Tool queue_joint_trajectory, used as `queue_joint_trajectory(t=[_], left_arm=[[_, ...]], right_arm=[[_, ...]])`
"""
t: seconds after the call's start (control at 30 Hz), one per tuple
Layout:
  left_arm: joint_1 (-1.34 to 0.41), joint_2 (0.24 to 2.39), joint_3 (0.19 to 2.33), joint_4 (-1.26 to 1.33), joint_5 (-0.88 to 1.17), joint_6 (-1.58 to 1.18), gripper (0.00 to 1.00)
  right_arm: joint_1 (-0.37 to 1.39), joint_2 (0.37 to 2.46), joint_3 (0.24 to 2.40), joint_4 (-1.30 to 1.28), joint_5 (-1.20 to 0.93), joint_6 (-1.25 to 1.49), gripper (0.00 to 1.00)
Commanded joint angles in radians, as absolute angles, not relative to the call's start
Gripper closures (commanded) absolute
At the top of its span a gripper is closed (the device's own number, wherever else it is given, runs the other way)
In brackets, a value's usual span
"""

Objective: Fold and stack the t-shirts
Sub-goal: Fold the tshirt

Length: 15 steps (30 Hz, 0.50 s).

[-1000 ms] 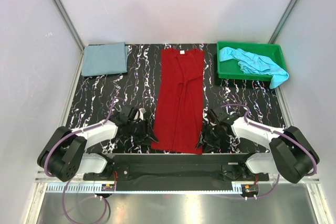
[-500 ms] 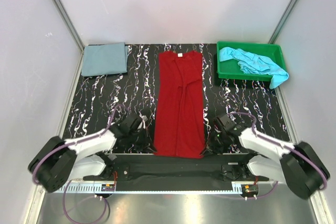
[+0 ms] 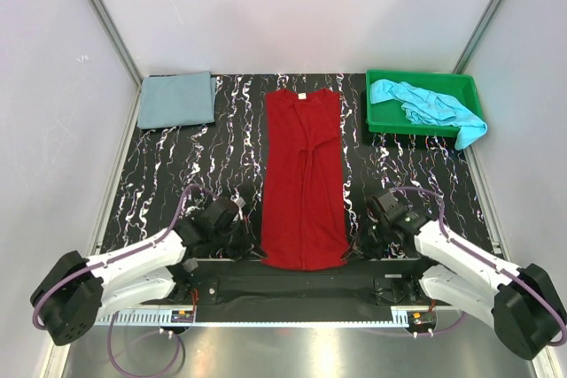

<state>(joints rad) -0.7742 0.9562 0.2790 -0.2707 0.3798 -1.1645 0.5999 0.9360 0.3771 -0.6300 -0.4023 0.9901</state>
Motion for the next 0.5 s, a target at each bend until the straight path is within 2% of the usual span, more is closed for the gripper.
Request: queue_joint_trajectory(t=[0.0,0.13,0.33,0.47], left_arm=[[-0.779,0.934,0.430,-0.256,0.327,-1.204,1.00],[-0.657,1.041,0.613,-0.304,0.351,-1.100,1.00],[-0.435,1.371,0.944,-0.343,0.489,-0.893,1.00],[-0.359,1.583,1.141,-0.361,0.577,-0.819,1.00]], right_arm=[[0.591,0.980,0.538,-0.702,-0.342,0.928,1.00],[0.485,1.147,0.780,-0.770,-0.324,0.757,1.00],[0.336,1.443,1.104,-0.787,-0.373,0.592,1.00],[0.278,1.655,1.308,-0.810,-0.385,0.537,1.00]])
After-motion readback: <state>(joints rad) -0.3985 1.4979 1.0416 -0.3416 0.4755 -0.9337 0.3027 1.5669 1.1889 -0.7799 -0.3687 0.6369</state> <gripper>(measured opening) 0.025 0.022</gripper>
